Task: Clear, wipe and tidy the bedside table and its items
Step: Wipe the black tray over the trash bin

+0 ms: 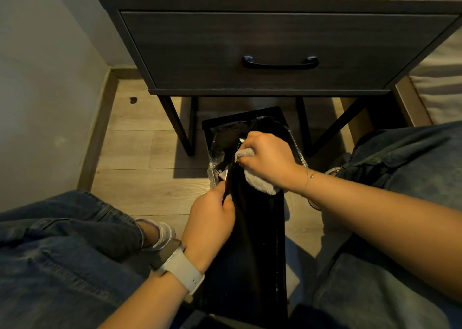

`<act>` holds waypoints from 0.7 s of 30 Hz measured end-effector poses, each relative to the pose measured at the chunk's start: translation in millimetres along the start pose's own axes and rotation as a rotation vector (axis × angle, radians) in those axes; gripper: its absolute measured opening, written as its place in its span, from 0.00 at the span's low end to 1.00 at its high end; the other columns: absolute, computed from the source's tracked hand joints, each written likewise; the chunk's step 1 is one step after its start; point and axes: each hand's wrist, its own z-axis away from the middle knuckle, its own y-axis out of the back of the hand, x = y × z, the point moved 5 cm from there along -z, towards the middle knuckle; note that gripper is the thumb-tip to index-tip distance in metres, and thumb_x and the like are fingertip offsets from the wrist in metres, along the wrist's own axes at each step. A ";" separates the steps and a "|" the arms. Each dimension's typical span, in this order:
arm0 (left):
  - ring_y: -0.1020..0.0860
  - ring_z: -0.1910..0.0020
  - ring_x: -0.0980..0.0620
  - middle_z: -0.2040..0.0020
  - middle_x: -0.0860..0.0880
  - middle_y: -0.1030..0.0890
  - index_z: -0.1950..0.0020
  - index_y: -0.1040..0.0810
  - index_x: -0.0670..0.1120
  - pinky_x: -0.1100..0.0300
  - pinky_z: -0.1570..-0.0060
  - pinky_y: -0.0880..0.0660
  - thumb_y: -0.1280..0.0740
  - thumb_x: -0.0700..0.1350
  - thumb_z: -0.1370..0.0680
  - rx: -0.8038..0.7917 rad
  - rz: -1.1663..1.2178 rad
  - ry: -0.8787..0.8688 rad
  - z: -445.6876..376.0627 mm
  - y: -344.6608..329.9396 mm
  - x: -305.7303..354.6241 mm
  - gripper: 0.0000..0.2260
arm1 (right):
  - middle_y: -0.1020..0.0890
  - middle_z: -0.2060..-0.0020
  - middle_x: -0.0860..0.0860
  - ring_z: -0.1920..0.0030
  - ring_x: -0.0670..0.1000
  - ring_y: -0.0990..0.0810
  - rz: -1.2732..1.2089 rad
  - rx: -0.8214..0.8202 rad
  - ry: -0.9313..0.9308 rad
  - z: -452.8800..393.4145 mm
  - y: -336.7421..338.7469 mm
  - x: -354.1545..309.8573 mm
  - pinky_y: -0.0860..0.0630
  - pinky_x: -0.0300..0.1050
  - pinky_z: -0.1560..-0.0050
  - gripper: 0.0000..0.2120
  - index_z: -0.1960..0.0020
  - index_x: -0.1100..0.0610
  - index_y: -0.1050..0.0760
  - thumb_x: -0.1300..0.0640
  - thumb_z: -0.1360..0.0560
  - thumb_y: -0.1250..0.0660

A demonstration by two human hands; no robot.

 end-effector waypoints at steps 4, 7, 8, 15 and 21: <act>0.22 0.58 0.49 0.60 0.49 0.20 0.36 0.25 0.50 0.60 0.61 0.33 0.41 0.41 0.20 0.013 -0.024 -0.011 1.7 1.3 0.5 0.14 | 0.27 0.58 0.43 0.54 0.51 0.22 0.019 0.046 -0.044 -16.7 0.4 10.3 0.32 0.43 0.63 0.07 0.52 0.52 0.18 0.51 0.28 0.31; 0.23 0.59 0.50 0.60 0.49 0.20 0.37 0.25 0.49 0.60 0.61 0.32 0.41 0.41 0.20 0.002 -0.036 -0.008 2.4 2.4 0.1 0.13 | 0.26 0.57 0.44 0.53 0.51 0.22 0.064 0.057 -0.058 -25.8 -0.3 14.5 0.32 0.42 0.63 0.08 0.51 0.52 0.19 0.52 0.27 0.32; 0.22 0.58 0.49 0.58 0.48 0.19 0.37 0.25 0.49 0.59 0.59 0.31 0.42 0.41 0.20 -0.006 -0.035 -0.005 2.2 2.7 0.0 0.14 | 0.25 0.57 0.44 0.53 0.51 0.22 0.071 0.061 -0.063 -28.2 -0.3 15.8 0.33 0.42 0.63 0.07 0.51 0.52 0.19 0.52 0.27 0.32; 0.21 0.49 0.47 0.52 0.46 0.17 0.42 0.21 0.47 0.57 0.50 0.27 0.41 0.40 0.20 -0.029 0.095 0.148 -11.0 8.5 -18.9 0.12 | 0.24 0.58 0.44 0.56 0.48 0.23 -0.045 0.055 -0.079 -10.4 31.5 8.2 0.35 0.41 0.63 0.07 0.56 0.50 0.18 0.48 0.29 0.30; 0.21 0.52 0.46 0.56 0.47 0.19 0.40 0.22 0.49 0.56 0.57 0.28 0.41 0.40 0.21 -0.005 0.046 0.053 -11.3 10.5 -9.3 0.13 | 0.23 0.55 0.45 0.51 0.50 0.22 0.007 -0.088 0.126 28.4 6.4 -41.0 0.34 0.43 0.61 0.07 0.52 0.47 0.19 0.49 0.29 0.32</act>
